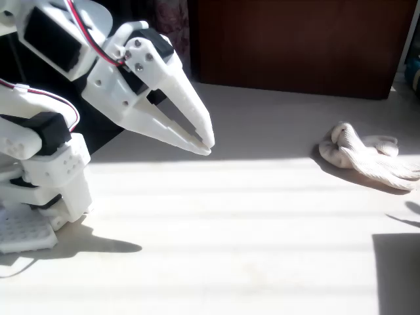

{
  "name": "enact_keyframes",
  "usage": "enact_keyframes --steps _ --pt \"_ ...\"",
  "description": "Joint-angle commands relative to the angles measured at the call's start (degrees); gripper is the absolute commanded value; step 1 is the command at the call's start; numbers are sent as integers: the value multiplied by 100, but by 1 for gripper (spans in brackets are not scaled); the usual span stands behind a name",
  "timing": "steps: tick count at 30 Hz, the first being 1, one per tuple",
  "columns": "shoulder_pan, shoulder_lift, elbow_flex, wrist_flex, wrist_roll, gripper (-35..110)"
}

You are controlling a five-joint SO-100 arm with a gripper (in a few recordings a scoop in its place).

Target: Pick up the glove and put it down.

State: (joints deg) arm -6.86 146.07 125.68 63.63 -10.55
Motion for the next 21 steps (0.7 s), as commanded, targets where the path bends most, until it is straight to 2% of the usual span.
enact_keyframes --steps 1,10,16,21 --pt "-519 -1274 -1354 -88 35 0" --pt "-1898 -4201 -3938 -352 44 0" --pt "-2303 -6100 -5484 -949 44 0" --pt "-2522 -7436 -6618 -993 44 0"
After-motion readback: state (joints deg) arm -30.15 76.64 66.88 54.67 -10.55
